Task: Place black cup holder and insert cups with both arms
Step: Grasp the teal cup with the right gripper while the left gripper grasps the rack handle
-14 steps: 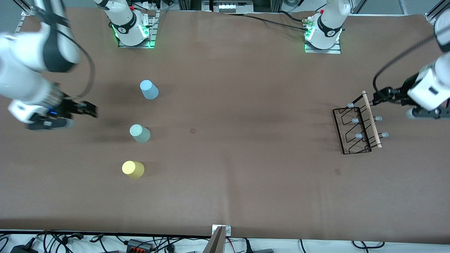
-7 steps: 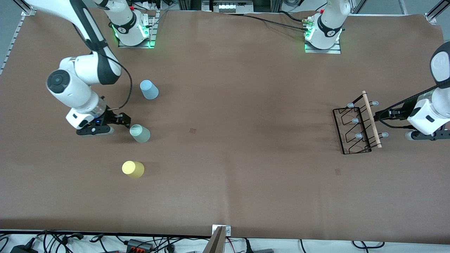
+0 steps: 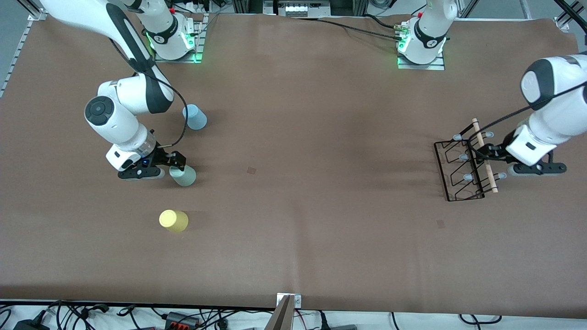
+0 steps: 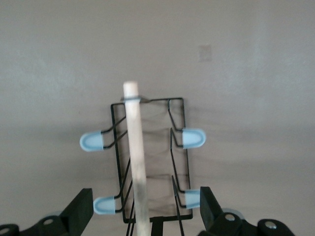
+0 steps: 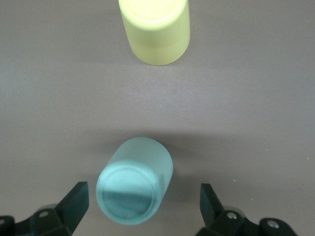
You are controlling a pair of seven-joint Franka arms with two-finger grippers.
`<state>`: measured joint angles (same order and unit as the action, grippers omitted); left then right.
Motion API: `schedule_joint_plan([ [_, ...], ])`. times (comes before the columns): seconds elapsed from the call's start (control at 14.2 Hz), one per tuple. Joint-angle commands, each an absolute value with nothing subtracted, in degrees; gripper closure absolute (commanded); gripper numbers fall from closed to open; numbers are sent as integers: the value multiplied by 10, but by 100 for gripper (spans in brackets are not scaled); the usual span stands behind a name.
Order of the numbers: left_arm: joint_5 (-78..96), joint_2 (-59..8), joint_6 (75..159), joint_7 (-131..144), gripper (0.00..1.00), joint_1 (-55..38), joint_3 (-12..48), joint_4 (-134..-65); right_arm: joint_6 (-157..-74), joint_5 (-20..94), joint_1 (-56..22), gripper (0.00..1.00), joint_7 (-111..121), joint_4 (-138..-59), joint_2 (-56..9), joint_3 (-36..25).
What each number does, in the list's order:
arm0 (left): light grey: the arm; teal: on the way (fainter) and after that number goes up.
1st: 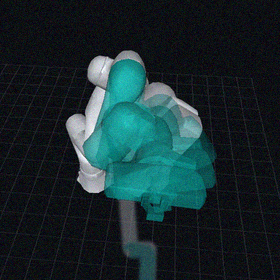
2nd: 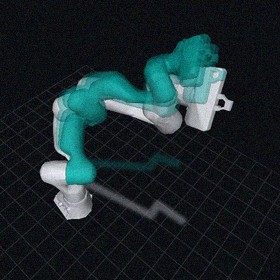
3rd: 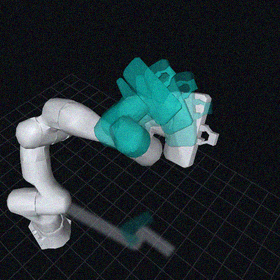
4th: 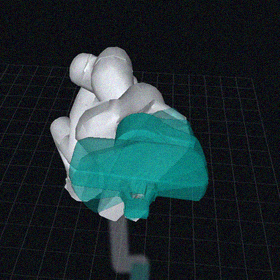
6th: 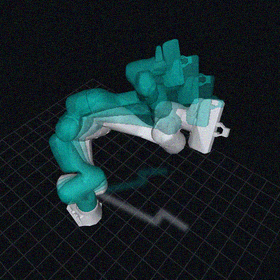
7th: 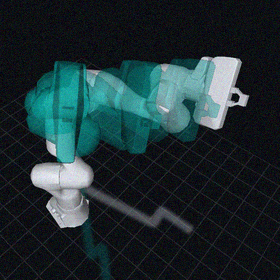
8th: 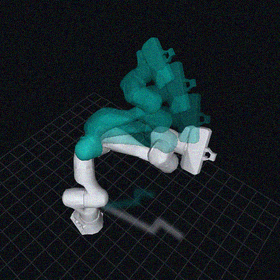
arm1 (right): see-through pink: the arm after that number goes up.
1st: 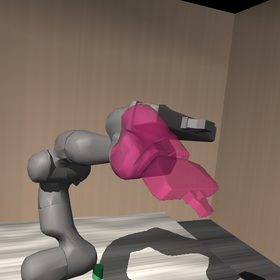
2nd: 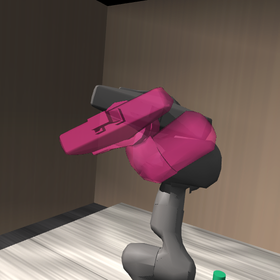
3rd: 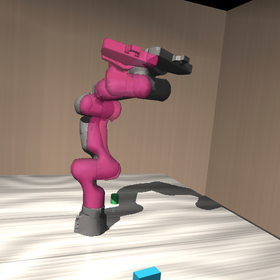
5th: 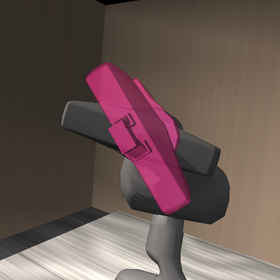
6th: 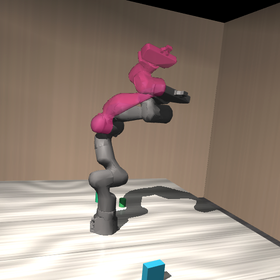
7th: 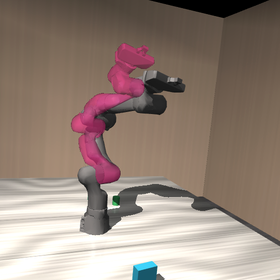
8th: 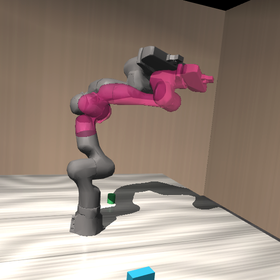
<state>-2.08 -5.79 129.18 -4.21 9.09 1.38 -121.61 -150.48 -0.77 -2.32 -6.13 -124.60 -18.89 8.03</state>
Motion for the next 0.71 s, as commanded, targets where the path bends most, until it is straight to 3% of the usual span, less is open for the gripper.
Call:
schedule_joint_plan([
  [0.0,-29,-33,1305,-59,8,105,18,-1254,-1523,-8,-31,0,-69,-1232,-214,80],
  [0.35,-29,-42,1301,-60,32,107,20,-1268,-1523,-8,-39,0,-69,-1234,-235,80],
  [0.63,-29,-47,1299,-61,42,108,21,-1276,-1521,-8,-38,0,-64,-1234,-236,80],
])
